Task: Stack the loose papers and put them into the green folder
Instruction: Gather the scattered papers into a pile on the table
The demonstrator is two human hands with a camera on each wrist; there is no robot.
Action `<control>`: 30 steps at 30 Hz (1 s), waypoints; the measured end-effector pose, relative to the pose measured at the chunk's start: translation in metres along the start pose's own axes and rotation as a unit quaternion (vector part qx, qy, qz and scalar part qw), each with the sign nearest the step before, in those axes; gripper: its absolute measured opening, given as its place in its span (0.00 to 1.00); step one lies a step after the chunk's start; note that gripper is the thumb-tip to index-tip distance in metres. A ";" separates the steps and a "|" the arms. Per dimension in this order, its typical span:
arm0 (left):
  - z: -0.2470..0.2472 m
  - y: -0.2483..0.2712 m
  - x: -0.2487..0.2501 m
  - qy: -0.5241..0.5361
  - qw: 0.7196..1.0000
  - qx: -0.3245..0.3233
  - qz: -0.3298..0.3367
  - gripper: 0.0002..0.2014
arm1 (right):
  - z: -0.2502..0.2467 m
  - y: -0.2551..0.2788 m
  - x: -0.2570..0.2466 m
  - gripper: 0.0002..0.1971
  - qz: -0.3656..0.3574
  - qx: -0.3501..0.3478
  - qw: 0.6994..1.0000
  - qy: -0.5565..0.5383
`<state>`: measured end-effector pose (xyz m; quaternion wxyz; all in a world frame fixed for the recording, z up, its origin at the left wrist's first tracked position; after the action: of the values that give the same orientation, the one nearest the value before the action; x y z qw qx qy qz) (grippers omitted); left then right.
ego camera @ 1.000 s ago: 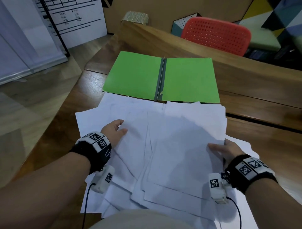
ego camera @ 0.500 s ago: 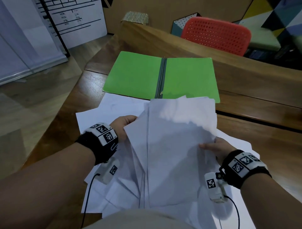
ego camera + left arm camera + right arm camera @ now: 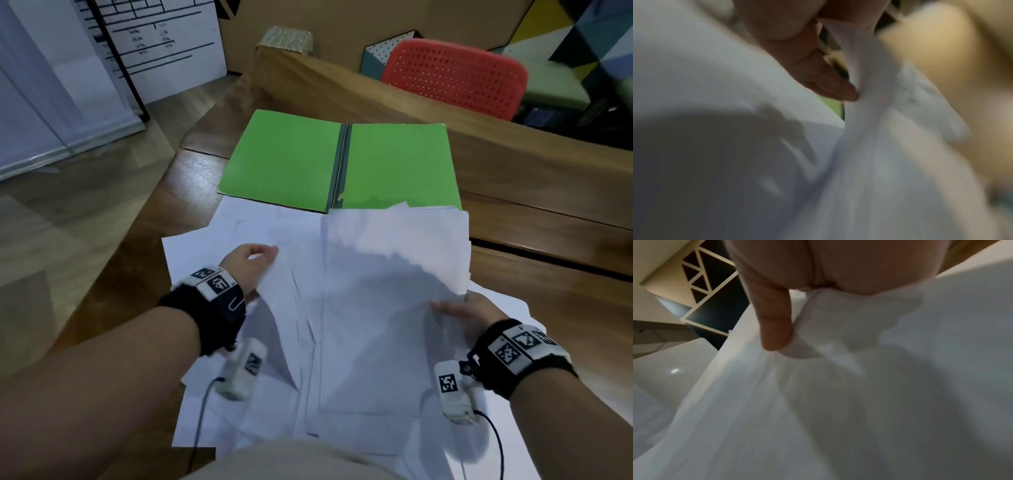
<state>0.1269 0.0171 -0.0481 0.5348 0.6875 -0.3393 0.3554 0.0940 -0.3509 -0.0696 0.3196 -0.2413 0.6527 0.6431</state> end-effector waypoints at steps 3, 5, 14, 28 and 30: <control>0.024 0.018 -0.031 0.279 0.941 -0.067 -0.181 0.34 | -0.006 -0.005 0.005 0.22 -0.017 0.048 0.999 0.001; 0.033 0.032 -0.040 0.256 0.938 -0.119 -0.202 0.35 | -0.006 -0.005 0.006 0.25 -0.033 0.082 0.996 0.019; 0.042 0.030 -0.025 -0.160 0.983 -0.085 -0.006 0.38 | 0.018 -0.001 0.012 0.42 -0.029 0.007 0.999 0.025; 0.057 0.027 0.025 -0.100 0.978 -0.174 0.064 0.16 | 0.026 0.009 0.008 0.37 -0.032 -0.044 0.998 -0.003; 0.045 0.019 0.031 -0.266 0.950 -0.128 0.101 0.23 | 0.016 0.006 0.007 0.21 -0.030 0.059 0.996 0.066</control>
<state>0.1326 -0.0331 -0.0197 0.4699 0.6451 -0.5793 0.1657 0.0868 -0.3340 -0.0704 0.3088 -0.2833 0.7018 0.5761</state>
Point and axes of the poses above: each hand's wrist, its own y-axis away from the middle knuckle, its own z-axis out of the palm, x = y × z, the point moved 8 cm from there along -y, towards the middle knuckle, and after that the axes turned 3 degrees about z, right-handed, at the moved point
